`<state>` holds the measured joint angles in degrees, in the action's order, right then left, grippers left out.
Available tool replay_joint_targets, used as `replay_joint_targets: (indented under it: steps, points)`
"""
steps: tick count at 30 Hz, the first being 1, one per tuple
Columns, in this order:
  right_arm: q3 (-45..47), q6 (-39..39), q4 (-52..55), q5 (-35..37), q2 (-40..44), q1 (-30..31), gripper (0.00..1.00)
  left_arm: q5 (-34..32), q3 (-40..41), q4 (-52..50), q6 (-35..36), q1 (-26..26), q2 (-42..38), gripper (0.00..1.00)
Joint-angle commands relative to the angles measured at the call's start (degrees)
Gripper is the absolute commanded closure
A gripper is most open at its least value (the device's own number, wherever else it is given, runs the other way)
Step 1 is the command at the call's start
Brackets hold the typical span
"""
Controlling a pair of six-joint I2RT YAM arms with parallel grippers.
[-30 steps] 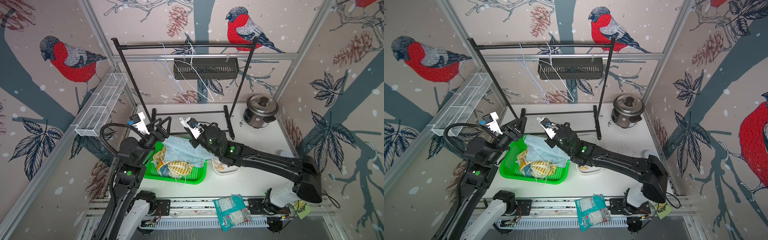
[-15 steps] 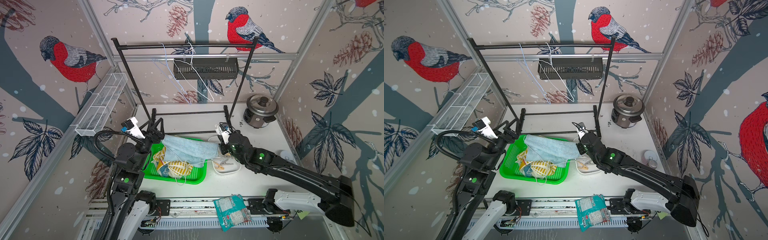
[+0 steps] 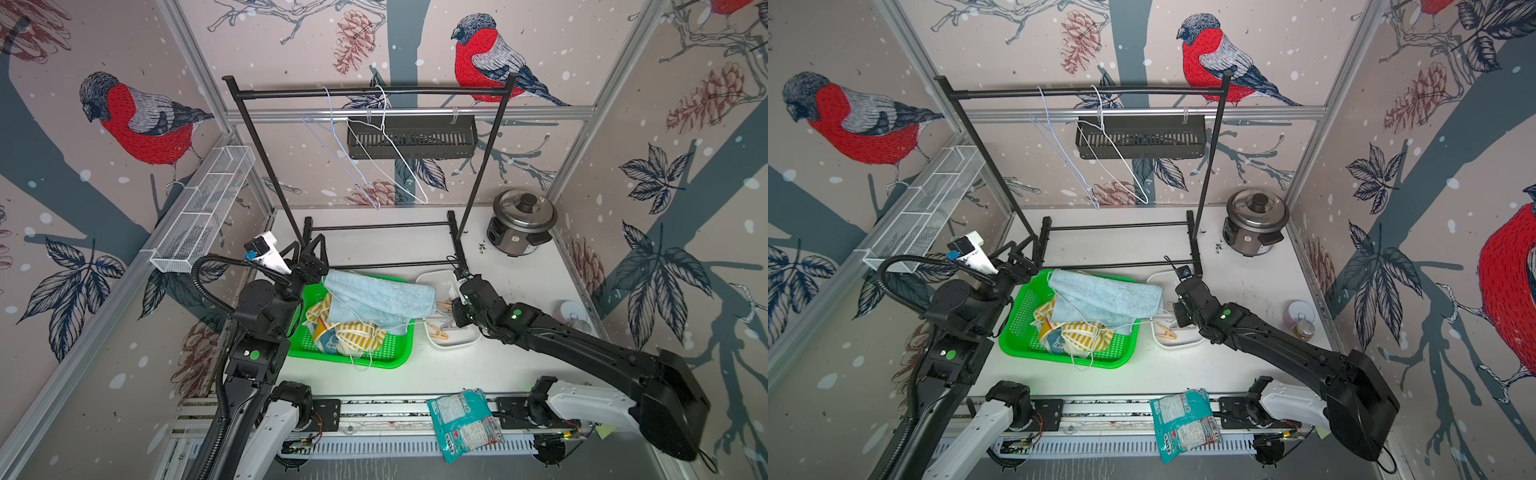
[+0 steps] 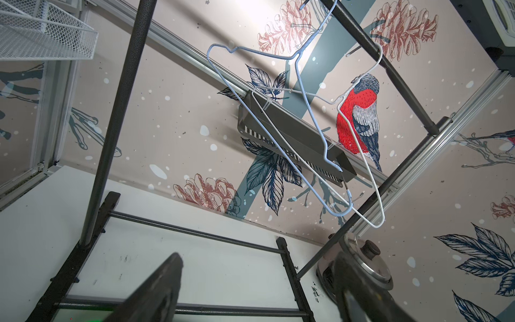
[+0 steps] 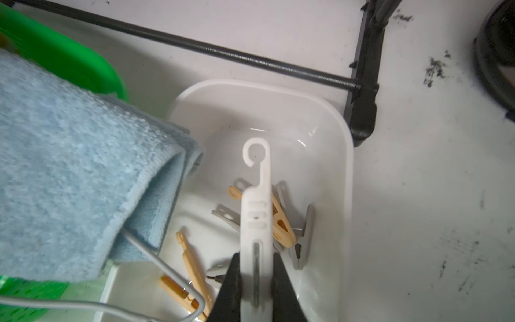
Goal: Remove the clothespins securing towels to the hanger
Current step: Place the clothespin in the storage box.
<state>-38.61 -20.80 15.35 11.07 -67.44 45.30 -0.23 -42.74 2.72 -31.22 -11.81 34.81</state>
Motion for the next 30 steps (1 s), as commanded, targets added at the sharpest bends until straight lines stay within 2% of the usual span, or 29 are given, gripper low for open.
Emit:
replay_joint_targets:
  steps: [1,2,5,8,16,21,25,30]
  points:
    - [0.79,-0.57,-1.97,-2.61,-0.67,-0.29,0.71,-0.78,-0.57,1.28,-0.20,-0.05,0.25,0.16]
    - [0.94,-0.56,-2.15,-2.39,-0.54,-0.44,0.63,-0.74,-0.63,1.40,-0.20,0.01,0.34,0.16]
    - [0.75,-0.39,-2.17,-1.77,0.27,-0.65,0.51,-0.48,-0.61,1.41,-0.22,-0.05,0.74,0.16]
    - [-0.12,0.20,-1.06,-0.89,1.44,-0.94,0.47,-0.13,-0.58,1.36,-0.22,0.01,0.91,0.16]
    - [-3.88,3.41,1.17,1.15,4.96,-1.00,0.45,-0.63,-0.80,-0.05,-0.38,0.00,0.92,0.14]
    - [-6.88,11.97,-2.31,-3.39,9.61,0.40,0.45,-1.96,-1.25,-1.78,-0.86,0.03,0.52,0.08]
    - [-7.03,20.53,-8.44,-4.40,12.80,7.05,0.39,-2.50,-2.08,-4.17,-1.19,0.30,1.04,0.04]
    - [-4.91,33.05,-15.63,6.01,11.13,22.21,0.29,0.72,-1.71,-6.10,-4.91,3.15,2.32,0.03]
